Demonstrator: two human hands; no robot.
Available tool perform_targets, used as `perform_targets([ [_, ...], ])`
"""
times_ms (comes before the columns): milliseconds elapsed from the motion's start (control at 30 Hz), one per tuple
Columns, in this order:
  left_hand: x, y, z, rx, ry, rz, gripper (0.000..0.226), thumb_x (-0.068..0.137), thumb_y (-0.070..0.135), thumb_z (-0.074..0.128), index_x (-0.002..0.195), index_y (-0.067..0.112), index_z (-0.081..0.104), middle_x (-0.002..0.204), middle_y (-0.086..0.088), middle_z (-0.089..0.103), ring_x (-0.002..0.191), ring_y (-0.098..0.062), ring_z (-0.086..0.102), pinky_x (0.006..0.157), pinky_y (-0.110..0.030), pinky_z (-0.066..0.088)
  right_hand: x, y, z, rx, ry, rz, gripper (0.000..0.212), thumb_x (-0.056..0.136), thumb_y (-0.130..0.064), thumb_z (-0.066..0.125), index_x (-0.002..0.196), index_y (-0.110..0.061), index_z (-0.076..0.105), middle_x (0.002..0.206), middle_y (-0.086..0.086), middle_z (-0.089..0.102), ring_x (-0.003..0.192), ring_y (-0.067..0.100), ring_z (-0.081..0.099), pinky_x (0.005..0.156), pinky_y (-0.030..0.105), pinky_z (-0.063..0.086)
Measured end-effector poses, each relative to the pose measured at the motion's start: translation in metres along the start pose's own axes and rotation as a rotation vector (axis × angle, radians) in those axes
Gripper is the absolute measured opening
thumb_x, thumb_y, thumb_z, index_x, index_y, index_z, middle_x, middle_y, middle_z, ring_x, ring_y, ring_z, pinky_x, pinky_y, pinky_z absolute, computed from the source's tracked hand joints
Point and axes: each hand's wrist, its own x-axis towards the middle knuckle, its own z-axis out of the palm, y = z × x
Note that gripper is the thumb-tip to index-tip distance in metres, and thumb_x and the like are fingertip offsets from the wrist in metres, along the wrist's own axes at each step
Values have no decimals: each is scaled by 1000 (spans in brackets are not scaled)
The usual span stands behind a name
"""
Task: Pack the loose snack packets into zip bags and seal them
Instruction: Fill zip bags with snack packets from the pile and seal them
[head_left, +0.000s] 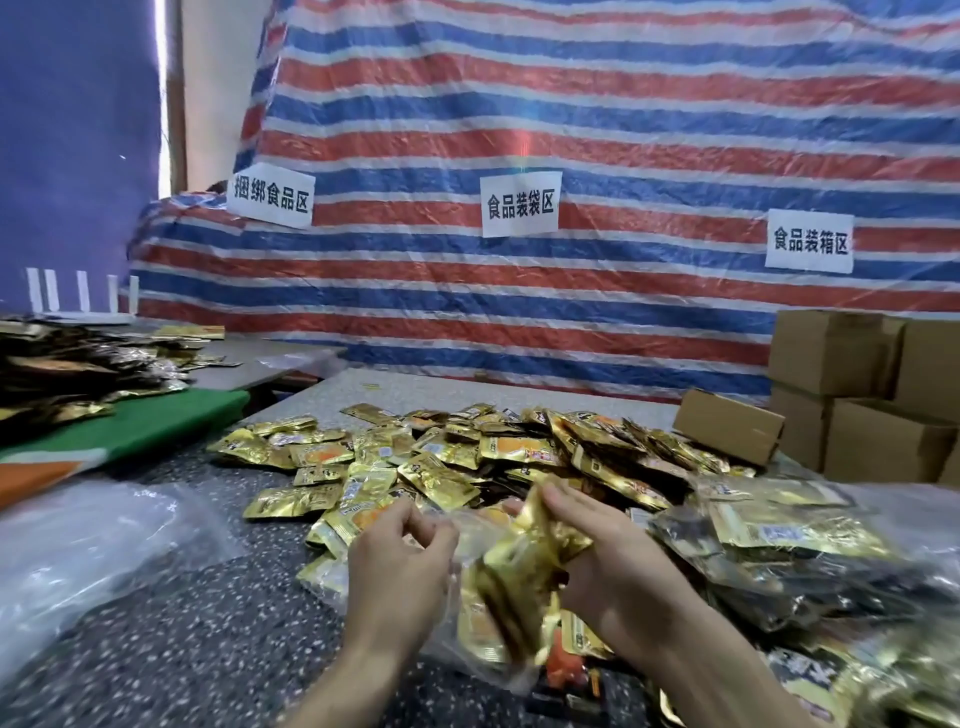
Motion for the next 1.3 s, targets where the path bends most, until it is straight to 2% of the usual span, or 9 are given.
perform_targets([
  [133, 2, 3, -2, -121, -18, -39, 23, 88, 2, 69, 73, -5, 52, 72, -16, 65, 61, -20, 73, 52, -31, 59, 2, 10, 3, -208, 150, -90, 10, 87, -40, 68, 92, -34, 75, 107, 8, 69, 99, 27, 67, 59, 37, 61],
  [300, -8, 7, 0, 86, -201, 92, 29, 89, 14, 69, 66, 1, 55, 64, -4, 60, 56, -9, 52, 61, -32, 49, 4, 16, -3, -441, 366, -492, 14, 98, -40, 58, 86, -35, 66, 83, -11, 69, 76, 6, 65, 61, 21, 55],
  [433, -10, 14, -2, -5, -504, 40, 36, 86, 19, 71, 55, 19, 52, 56, 11, 49, 53, -3, 43, 53, -14, 36, 2, 14, -6, -609, 379, -749, 9, 96, -36, 63, 92, -29, 67, 83, -13, 66, 78, 4, 63, 63, 14, 50],
  [600, -9, 20, 0, -236, -442, -78, 40, 92, 36, 55, 69, 3, 60, 51, 10, 53, 45, -1, 48, 45, -10, 40, -1, 8, -9, -735, 49, -460, 24, 72, -32, 89, 91, -24, 78, 91, -9, 74, 86, 2, 69, 74, 22, 56],
  [800, 5, 6, -6, -357, -248, -194, 41, 98, 28, 55, 65, 4, 59, 57, -5, 55, 43, -11, 45, 39, -20, 36, -8, -12, -25, -602, -289, -168, 45, 69, -6, 89, 111, -15, 75, 109, 3, 77, 104, 19, 72, 97, 36, 56],
  [900, 5, 6, -9, -249, -171, -37, 46, 97, 31, 57, 56, 10, 60, 56, -8, 54, 45, -13, 44, 41, -20, 36, -8, -14, -31, -812, -136, -100, 62, 66, 7, 84, 120, -19, 70, 111, 0, 74, 95, 13, 73, 83, 36, 62],
  [1000, 1, 10, -10, -168, -132, 155, 40, 98, 28, 58, 61, 12, 63, 53, -6, 57, 43, -11, 46, 40, -16, 35, -7, -16, -38, -940, -13, -64, 24, 77, 0, 82, 98, -10, 74, 89, 8, 76, 67, 13, 71, 61, 28, 60],
  [1067, -1, 12, -11, -210, -123, 167, 38, 98, 25, 57, 63, 13, 62, 54, -3, 59, 39, -11, 49, 37, -16, 35, -8, -20, -44, -814, -48, -47, 4, 83, -4, 77, 84, -3, 73, 74, 13, 74, 53, 15, 63, 49, 24, 52],
  [1300, -1, 21, -15, -402, -163, 176, 35, 88, 39, 59, 64, 14, 56, 45, -10, 47, 34, -21, 39, 34, -18, 30, -5, -17, -35, 235, -147, -104, 16, 80, -17, 71, 85, -2, 70, 64, 2, 63, 46, 6, 55, 39, 13, 44],
])
